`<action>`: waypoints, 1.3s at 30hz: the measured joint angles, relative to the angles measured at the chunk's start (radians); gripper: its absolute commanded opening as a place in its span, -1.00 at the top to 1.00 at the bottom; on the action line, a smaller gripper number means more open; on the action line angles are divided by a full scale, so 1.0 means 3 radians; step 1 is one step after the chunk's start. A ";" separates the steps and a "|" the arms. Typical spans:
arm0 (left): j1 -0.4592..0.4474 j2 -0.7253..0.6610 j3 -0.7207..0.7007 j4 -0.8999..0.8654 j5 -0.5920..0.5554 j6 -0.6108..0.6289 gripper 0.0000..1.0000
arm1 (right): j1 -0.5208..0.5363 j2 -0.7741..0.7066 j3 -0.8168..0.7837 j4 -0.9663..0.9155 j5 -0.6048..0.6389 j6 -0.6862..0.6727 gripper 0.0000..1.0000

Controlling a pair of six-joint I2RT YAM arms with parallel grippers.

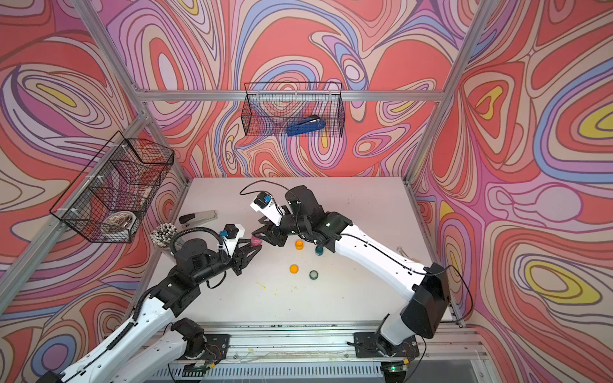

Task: Close the paint jar lid
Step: Screw the lid onto the paint jar.

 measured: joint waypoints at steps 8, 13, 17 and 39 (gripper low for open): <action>0.0000 -0.0019 0.0000 0.0004 0.0001 0.0000 0.47 | 0.0000 0.0154 0.0024 -0.0099 -0.0220 -0.0069 0.03; 0.0000 -0.0033 0.0000 0.0004 0.0000 0.0000 0.47 | 0.0000 0.0202 0.0024 -0.0153 -0.0251 -0.0083 0.04; 0.0000 -0.0055 0.0000 0.0005 0.0000 0.0000 0.47 | 0.0000 0.0202 0.0024 -0.0163 -0.0271 -0.0088 0.20; 0.0000 -0.0057 0.0000 0.0006 -0.0004 0.0003 0.47 | -0.0022 0.0206 0.0024 -0.0153 -0.0342 -0.0062 0.11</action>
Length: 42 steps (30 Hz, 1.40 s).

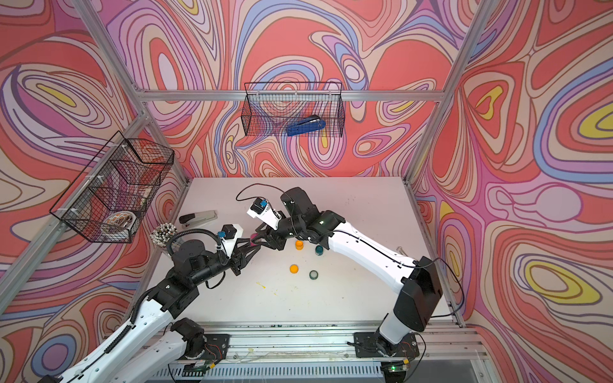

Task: Close the paint jar lid
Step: Screw the lid onto the paint jar.

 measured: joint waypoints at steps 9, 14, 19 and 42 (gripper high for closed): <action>0.0000 0.0000 0.0000 0.0004 -0.0001 0.0000 0.47 | -0.0023 0.0003 -0.0001 0.0008 -0.0053 0.0048 0.08; 0.0000 -0.0001 0.0000 0.0023 0.0001 0.0000 0.47 | -0.0046 0.0006 -0.0001 0.0046 -0.0057 0.0076 0.01; 0.0000 -0.0001 0.0000 0.0025 0.0001 0.0000 0.46 | -0.0066 0.0006 -0.0001 0.0090 -0.0053 0.0114 -0.08; 0.0000 -0.0010 0.0000 0.0028 -0.0027 0.0001 0.47 | -0.0079 0.0062 -0.0008 0.0116 -0.0175 0.0168 0.24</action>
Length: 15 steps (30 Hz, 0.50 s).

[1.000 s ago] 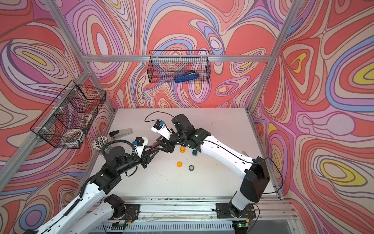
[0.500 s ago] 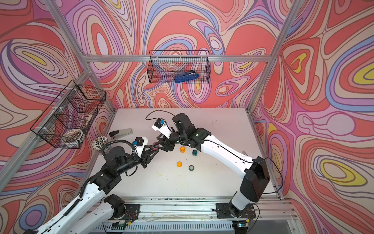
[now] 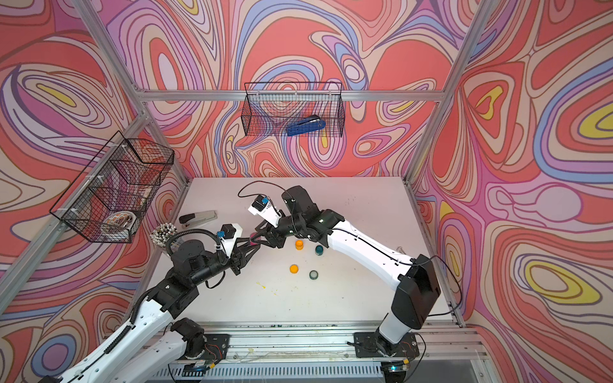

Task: Close the paint jar lid
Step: Screw the lid onto the paint jar.

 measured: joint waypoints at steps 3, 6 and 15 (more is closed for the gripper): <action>0.0000 0.0000 0.0000 0.0000 -0.0009 0.0000 0.47 | 0.0000 0.0001 0.0000 0.0003 -0.0013 0.0001 0.26; 0.0000 -0.0009 0.0000 -0.0001 -0.0025 0.0013 0.47 | 0.0000 0.0000 -0.0001 0.0009 -0.0017 0.0003 0.28; -0.0004 0.0027 0.0039 -0.0006 -0.0168 0.0078 0.48 | 0.0000 0.0000 -0.0047 0.0139 0.0024 0.0056 0.37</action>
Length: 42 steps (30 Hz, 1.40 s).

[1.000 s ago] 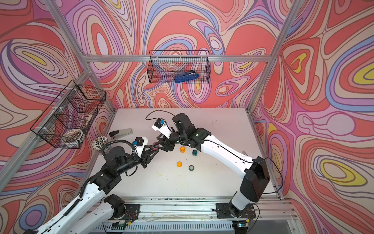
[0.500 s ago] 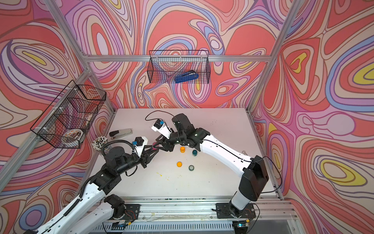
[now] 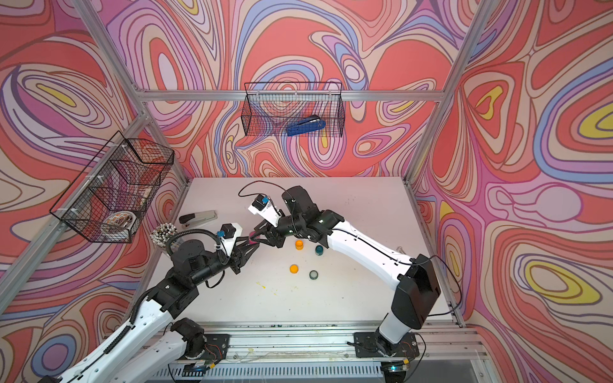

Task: Close the paint jar lid
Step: Screw the lid onto the paint jar.

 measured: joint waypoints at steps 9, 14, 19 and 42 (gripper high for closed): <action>-0.0013 0.0156 0.0117 0.0036 -0.0245 0.0013 0.48 | 0.0009 0.0000 -0.0078 0.0294 0.0216 0.0217 0.41; -0.0018 0.0294 0.0196 0.0089 -0.0446 0.0027 0.48 | 0.0079 0.0001 -0.0118 0.0487 0.0556 0.0403 0.42; -0.0018 0.0446 0.0257 0.0196 -0.0683 0.0037 0.48 | 0.0178 0.0064 -0.0120 0.0698 0.0989 0.0685 0.43; 0.0008 0.0862 0.0195 0.0722 -0.1528 0.0183 0.48 | 0.0563 0.0474 0.0189 0.0849 0.2468 0.1638 -0.10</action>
